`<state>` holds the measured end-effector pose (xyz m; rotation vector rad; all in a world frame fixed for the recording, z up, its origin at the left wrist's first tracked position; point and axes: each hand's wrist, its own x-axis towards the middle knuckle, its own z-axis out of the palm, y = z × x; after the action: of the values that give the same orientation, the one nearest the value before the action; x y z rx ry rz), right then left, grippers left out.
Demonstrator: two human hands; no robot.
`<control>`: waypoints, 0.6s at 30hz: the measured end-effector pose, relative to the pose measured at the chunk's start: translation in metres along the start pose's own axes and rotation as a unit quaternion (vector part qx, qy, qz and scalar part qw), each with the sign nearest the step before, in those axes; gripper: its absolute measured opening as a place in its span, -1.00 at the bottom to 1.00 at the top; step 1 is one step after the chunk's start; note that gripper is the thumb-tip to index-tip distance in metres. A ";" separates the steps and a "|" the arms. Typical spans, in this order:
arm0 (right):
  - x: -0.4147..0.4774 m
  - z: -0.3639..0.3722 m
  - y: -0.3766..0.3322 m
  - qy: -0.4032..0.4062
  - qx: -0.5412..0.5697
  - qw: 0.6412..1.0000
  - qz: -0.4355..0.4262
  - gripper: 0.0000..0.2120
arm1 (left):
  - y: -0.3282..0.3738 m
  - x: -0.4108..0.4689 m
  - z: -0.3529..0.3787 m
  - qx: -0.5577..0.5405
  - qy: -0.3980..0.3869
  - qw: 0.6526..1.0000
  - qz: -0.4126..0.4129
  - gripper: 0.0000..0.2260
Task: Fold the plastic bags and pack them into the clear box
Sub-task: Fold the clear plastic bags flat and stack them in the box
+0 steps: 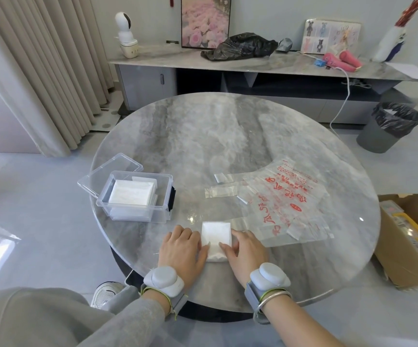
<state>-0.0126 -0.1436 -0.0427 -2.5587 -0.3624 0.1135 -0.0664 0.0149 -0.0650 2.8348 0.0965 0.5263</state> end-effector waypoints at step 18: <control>-0.004 -0.001 -0.007 -0.047 -0.135 0.988 -0.057 -0.47 | -0.003 -0.004 0.014 0.036 -0.099 0.987 0.121 -0.49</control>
<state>-0.0178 -0.1395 -0.0386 -2.7970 -0.5956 0.1522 -0.0647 0.0144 -0.0802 2.9690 -0.2750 0.2907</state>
